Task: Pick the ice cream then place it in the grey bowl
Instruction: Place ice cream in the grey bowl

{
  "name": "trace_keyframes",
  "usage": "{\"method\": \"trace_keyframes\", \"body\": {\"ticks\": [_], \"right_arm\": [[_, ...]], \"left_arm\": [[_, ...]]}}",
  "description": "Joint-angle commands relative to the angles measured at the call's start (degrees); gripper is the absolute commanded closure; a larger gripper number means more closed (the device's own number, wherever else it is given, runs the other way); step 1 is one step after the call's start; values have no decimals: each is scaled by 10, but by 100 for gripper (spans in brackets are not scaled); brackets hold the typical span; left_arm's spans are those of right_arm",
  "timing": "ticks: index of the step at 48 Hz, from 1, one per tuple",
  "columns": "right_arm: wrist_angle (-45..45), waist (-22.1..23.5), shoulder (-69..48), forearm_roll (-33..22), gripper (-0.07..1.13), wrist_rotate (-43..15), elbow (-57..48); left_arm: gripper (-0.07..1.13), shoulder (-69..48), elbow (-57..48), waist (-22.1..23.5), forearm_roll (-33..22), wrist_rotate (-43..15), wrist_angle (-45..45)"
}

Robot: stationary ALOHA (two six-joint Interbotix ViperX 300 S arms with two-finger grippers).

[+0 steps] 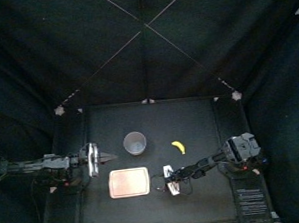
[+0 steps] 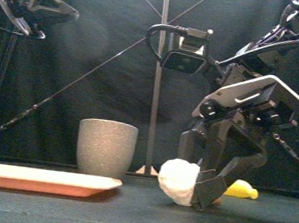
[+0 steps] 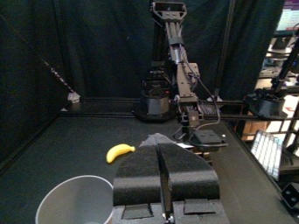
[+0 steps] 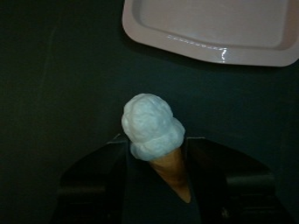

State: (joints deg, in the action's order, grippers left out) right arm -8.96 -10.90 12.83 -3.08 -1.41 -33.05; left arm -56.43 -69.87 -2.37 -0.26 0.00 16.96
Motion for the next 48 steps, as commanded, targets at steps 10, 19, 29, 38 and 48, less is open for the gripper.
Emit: {"method": "trace_keyframes", "body": {"ticks": [10,19,29,38,48], "right_arm": [[4,23,-33,-11,58,8,34],[-5,85,-80,-71,58,9,87],[-4,156,-78,-138,58,8,171],[-4,206,-40,-134,57,7,214],[-4,242,-13,-121,40,5,229]], "left_arm": [[109,2,8,-1,0,-1,3],[109,1,8,-2,0,-1,3],[109,1,9,-2,0,-1,3],[108,0,7,-3,0,0,3],[108,-6,12,-3,0,-1,4]]}}
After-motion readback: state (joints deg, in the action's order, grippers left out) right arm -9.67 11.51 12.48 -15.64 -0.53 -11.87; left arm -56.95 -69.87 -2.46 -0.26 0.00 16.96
